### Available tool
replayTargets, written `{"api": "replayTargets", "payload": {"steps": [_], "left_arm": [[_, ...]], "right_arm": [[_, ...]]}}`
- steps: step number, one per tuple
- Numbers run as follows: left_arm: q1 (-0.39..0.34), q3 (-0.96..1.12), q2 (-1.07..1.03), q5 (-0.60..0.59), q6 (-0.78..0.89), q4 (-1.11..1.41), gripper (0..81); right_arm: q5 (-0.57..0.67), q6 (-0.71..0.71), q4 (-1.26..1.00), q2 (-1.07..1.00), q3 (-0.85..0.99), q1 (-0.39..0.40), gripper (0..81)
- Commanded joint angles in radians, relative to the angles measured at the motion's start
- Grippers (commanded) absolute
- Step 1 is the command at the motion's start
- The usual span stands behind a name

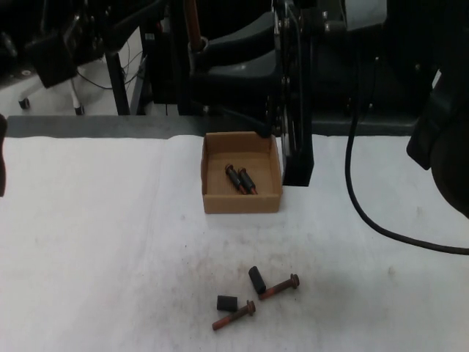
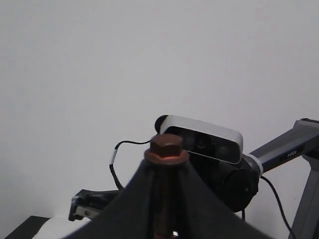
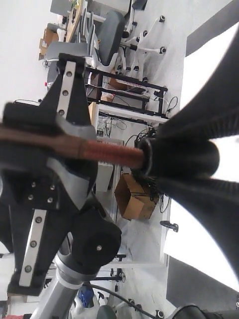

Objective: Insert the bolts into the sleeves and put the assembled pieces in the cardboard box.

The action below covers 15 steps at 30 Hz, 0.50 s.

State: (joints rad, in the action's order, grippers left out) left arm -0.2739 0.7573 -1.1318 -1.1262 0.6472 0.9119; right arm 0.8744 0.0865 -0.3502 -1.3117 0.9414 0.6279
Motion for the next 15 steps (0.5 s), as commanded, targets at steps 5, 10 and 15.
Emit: {"api": "replayTargets", "payload": {"steps": [5, 10, 15], "left_arm": [[0.005, -0.002, 0.004, 0.021, -0.068, -0.019, 0.4], [0.005, -0.002, 0.004, 0.021, -0.082, -0.027, 0.4], [0.005, -0.002, 0.004, -0.027, -0.164, -0.138, 0.4]], "right_arm": [[-0.005, -0.008, -0.029, 0.004, 0.005, -0.002, 0.8], [-0.005, -0.015, -0.029, 0.004, 0.005, -0.002, 0.8], [-0.001, -0.101, -0.037, 0.004, 0.005, -0.002, 0.8]]}}
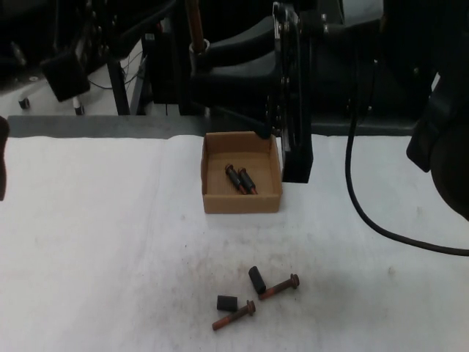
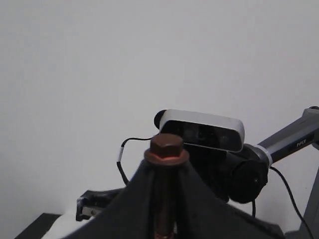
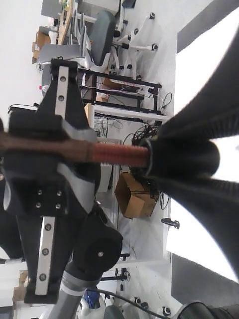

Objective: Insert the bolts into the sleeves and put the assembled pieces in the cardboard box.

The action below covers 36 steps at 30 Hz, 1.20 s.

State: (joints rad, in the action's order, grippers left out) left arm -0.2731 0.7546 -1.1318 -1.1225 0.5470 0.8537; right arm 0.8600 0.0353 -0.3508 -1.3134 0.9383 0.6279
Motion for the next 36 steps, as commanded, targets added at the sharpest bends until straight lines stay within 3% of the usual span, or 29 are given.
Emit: {"api": "replayTargets", "payload": {"steps": [1, 7, 14, 16, 20, 22, 29, 33, 36], "left_arm": [[0.004, 0.001, 0.004, -0.047, -0.09, -0.117, 0.4], [0.002, 0.001, 0.004, -0.086, -0.232, -0.274, 0.4], [0.002, 0.005, 0.007, -0.088, -0.232, -0.282, 3.6], [0.002, 0.011, 0.011, -0.088, -0.192, -0.282, 14.1], [0.002, 0.015, 0.024, -0.056, -0.123, -0.292, 45.3], [0.002, 0.015, 0.029, -0.038, -0.098, -0.3, 54.4], [0.002, 0.025, 0.08, 0.002, -0.089, -0.283, 53.9], [0.007, 0.044, 0.136, 0.116, -0.089, -0.24, 51.2], [0.025, 0.044, 0.164, 0.202, -0.124, -0.242, 38.3]], "right_arm": [[0.013, -0.055, -0.041, 0.006, 0.008, -0.002, 0.8], [0.013, -0.091, -0.1, 0.006, 0.008, -0.002, 0.8], [0.013, -0.096, -0.102, 0.006, 0.008, -0.002, 0.8], [0.013, -0.096, -0.099, 0.006, 0.008, -0.002, 0.8], [0.013, -0.096, -0.095, 0.006, 0.008, -0.002, 0.8], [0.013, -0.096, -0.095, 0.006, 0.008, -0.002, 0.8], [-0.009, -0.079, -0.012, 0.006, 0.008, -0.025, 0.8], [-0.237, -0.035, 0.185, 0.005, 0.008, -0.071, 0.8], [-0.402, -0.035, 0.276, -0.009, 0.013, -0.122, 0.8]]}}
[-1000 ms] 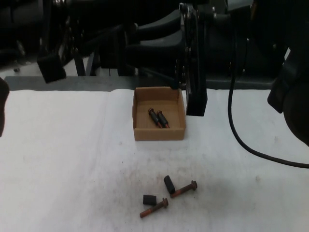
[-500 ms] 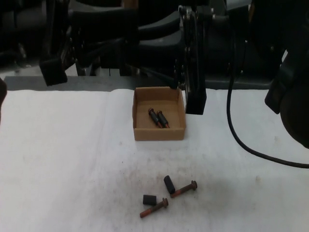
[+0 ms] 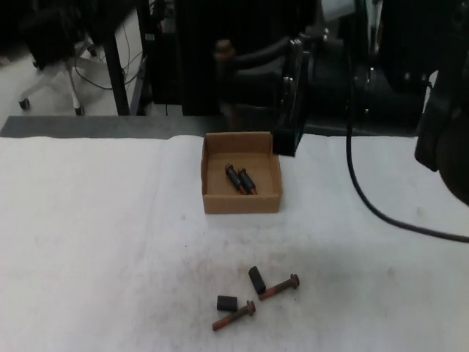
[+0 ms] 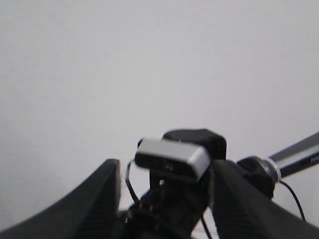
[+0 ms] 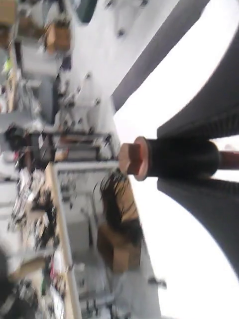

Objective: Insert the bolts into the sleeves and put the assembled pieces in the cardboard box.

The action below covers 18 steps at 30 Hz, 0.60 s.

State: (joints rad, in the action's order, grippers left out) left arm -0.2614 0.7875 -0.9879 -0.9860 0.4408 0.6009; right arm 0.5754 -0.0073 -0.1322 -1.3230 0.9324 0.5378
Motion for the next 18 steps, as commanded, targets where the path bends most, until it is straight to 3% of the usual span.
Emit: {"api": "replayTargets", "payload": {"steps": [1, 5, 11, 18], "left_arm": [[0.019, 0.011, 0.023, 0.074, -0.039, -0.002, 32.9], [0.041, 0.011, 0.023, 0.107, -0.131, -0.125, 0.5], [0.043, 0.009, 0.021, 0.12, -0.18, -0.331, 0.3], [0.043, 0.0, 0.021, 0.117, -0.18, -0.4, 0.3]], "right_arm": [[-0.132, -0.004, 0.079, -0.014, 0.027, -0.051, 0.8], [-0.144, -0.062, 0.199, -0.12, 0.115, -0.111, 0.8], [-0.226, -0.076, 0.408, -0.357, 0.374, -0.13, 0.8], [-0.386, -0.06, 0.766, -0.704, 0.81, -0.13, 0.8]]}}
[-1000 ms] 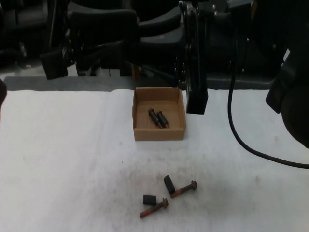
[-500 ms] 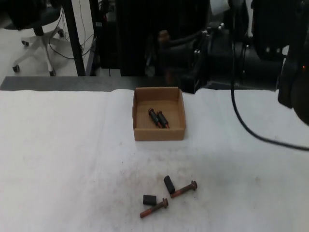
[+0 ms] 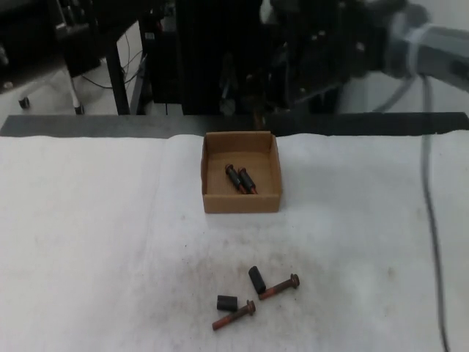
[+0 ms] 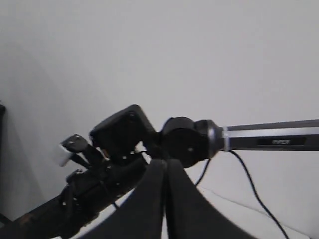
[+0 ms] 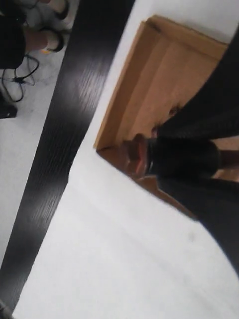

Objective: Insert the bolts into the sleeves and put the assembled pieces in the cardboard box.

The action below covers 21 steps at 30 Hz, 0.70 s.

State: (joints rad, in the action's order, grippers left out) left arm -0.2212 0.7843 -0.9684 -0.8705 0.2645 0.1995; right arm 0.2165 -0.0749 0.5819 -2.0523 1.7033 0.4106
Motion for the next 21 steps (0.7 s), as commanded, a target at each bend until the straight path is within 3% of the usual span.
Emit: {"api": "replayTargets", "payload": {"steps": [1, 9, 16, 19, 21], "left_arm": [[0.003, 0.004, 0.002, 0.002, -0.003, -0.005, 0.3], [0.003, 0.004, 0.002, 0.002, -0.069, -0.109, 0.3], [0.003, 0.004, 0.002, -0.006, -0.153, -0.193, 0.3], [0.003, 0.004, 0.002, -0.006, -0.153, -0.193, 0.3], [0.003, 0.004, 0.002, -0.006, -0.153, -0.193, 0.3]], "right_arm": [[-0.039, 0.008, 0.097, -0.024, 0.101, -0.003, 0.8], [-0.091, 0.008, 0.283, -0.277, 0.412, -0.003, 0.8], [-0.08, 0.013, 0.347, -0.34, 0.436, -0.005, 0.1], [-0.047, 0.053, 0.339, -0.342, 0.436, -0.005, 12.1], [-0.021, 0.051, 0.321, -0.336, 0.436, -0.005, 28.5]]}}
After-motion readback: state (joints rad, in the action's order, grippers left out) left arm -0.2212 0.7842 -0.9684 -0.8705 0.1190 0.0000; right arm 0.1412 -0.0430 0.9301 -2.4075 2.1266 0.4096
